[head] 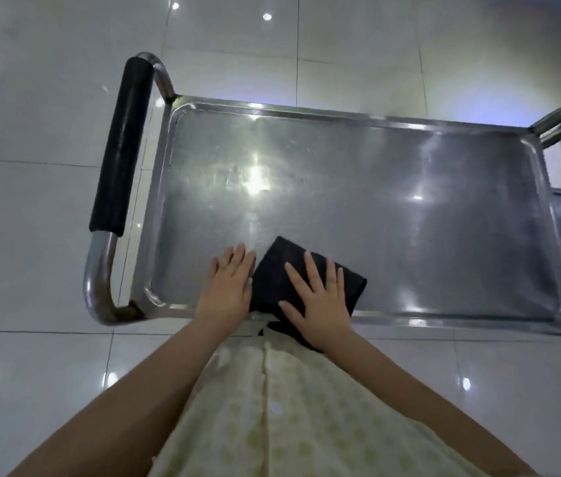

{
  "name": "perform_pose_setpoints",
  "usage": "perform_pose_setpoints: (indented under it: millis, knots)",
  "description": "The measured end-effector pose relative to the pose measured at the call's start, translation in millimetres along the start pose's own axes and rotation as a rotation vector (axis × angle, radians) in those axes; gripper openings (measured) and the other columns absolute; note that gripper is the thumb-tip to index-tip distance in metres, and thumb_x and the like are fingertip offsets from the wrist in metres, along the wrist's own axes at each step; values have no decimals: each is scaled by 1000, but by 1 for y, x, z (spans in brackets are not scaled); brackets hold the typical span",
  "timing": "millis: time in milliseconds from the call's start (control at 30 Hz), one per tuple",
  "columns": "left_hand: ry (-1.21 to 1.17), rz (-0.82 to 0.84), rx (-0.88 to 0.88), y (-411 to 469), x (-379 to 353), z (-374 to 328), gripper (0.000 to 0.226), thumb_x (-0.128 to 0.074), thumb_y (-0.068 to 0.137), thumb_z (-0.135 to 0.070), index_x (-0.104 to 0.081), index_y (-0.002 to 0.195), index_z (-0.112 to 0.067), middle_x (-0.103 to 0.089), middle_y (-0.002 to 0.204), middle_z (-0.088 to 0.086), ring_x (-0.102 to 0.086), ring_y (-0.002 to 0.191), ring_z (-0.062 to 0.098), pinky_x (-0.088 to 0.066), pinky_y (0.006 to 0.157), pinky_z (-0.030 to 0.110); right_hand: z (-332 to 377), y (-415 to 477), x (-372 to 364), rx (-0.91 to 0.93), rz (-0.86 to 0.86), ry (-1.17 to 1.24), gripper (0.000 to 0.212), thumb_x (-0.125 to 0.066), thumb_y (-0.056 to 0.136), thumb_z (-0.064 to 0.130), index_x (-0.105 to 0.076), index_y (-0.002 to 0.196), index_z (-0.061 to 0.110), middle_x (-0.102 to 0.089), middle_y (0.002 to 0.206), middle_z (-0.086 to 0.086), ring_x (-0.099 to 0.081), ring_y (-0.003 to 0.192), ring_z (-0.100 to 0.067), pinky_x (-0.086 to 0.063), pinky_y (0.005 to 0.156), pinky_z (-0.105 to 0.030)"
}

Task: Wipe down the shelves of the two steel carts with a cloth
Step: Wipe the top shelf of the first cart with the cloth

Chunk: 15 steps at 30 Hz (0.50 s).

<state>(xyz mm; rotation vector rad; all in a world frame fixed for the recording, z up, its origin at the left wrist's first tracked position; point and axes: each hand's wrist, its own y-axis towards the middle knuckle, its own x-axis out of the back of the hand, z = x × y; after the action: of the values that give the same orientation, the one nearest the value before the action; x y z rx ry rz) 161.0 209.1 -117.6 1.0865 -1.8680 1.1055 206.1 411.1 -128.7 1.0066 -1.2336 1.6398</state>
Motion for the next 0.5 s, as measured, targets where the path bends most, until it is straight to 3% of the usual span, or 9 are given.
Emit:
perform_pose_setpoints:
  millis: [67,167,267,400,500]
  knots:
    - [-30,-24,-24,-11,-8,-9,54,-27,103,-29,-12,153,-15,-5,161,6,2,148,22,2,120,39,1,-6,-1,-97,-39,48,65,-21,95,65,-9,154,40,8,162,8,14,148,-32,21,115,-46]
    - [76,-57,-174,-6,-19,-30,59,-28,103,-34,-3,154,-18,3,162,7,6,148,23,3,120,41,-4,-15,-1,-346,-144,157,58,-42,99,44,-26,153,29,-13,163,-3,-1,148,-36,3,120,-52]
    - [136,-16,-136,6,-26,-44,62,-28,102,-42,1,154,-23,10,161,11,8,148,28,0,119,47,-13,-25,-2,-577,-121,237,60,-45,98,41,-21,153,32,-9,163,5,-2,147,-36,3,116,-60]
    - [221,22,-120,9,-38,-41,62,-20,101,-50,3,153,-26,16,159,15,10,147,33,-1,118,51,-19,-23,8,-595,-145,335,56,-50,97,40,-29,148,29,-29,156,2,-21,139,-35,-11,116,-56]
    - [225,7,-102,2,-45,-42,60,-17,101,-48,2,153,-26,14,160,14,10,147,33,0,118,50,-17,-18,16,-612,-180,362,50,-63,90,34,-46,135,22,-48,137,-6,-36,127,-32,-27,109,-46]
